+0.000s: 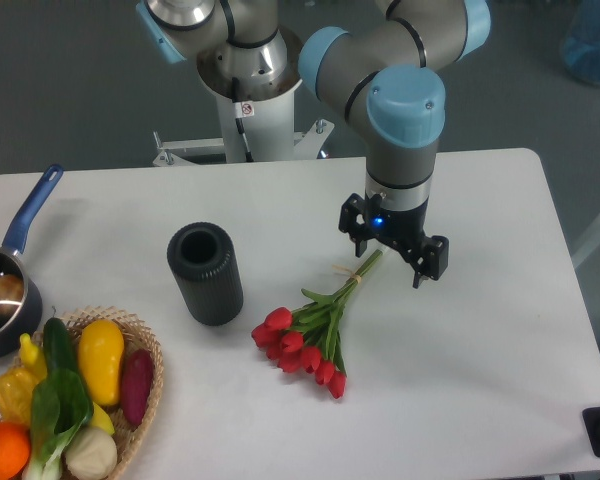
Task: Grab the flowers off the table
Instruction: 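Lower the open gripper down onto the stems of the red tulips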
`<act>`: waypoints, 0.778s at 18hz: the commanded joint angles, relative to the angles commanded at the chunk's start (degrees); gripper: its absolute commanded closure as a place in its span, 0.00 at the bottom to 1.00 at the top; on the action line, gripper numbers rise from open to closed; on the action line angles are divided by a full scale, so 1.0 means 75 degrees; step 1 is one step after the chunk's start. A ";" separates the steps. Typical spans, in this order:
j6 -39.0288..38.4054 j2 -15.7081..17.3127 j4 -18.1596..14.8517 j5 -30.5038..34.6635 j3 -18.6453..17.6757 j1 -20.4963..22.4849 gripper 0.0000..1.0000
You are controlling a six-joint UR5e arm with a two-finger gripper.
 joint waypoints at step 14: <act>-0.0070 -0.0173 0.0082 -0.0176 -0.1149 -0.0491 0.00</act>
